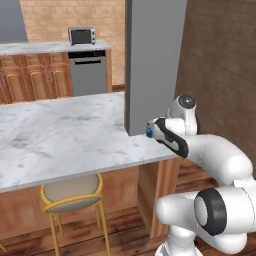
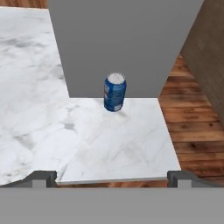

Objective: Four empty soda cans are scattered around the kitchen. Gather all the cans and cluster them next to the stove for recycling.

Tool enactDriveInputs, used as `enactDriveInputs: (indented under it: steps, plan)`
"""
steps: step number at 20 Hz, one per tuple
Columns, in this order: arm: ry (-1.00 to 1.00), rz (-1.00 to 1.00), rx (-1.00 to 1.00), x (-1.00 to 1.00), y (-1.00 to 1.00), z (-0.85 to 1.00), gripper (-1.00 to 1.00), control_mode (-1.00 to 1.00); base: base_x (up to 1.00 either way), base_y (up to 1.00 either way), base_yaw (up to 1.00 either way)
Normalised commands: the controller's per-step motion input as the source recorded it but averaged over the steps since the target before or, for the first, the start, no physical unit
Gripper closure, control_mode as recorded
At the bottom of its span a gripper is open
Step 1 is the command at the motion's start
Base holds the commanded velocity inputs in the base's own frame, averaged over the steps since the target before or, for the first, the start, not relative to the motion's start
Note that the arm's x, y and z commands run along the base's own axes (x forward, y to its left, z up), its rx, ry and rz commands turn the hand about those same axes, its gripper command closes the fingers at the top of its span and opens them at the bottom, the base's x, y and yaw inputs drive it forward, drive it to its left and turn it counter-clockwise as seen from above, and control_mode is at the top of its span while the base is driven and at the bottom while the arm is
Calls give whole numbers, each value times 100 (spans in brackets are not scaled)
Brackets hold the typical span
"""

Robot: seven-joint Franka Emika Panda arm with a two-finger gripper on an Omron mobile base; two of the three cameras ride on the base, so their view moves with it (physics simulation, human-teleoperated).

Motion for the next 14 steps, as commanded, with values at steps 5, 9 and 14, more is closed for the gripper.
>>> enactDriveInputs:
  steps: [5,9,14]
  plan:
    - [0,0,0,17,0,-21,-100,-100,0,0,0]
    - [0,0,1,20,0,-11,-100,-100,0,0,0]
    - [0,0,2,18,0,-5,-100,-100,0,0,0]
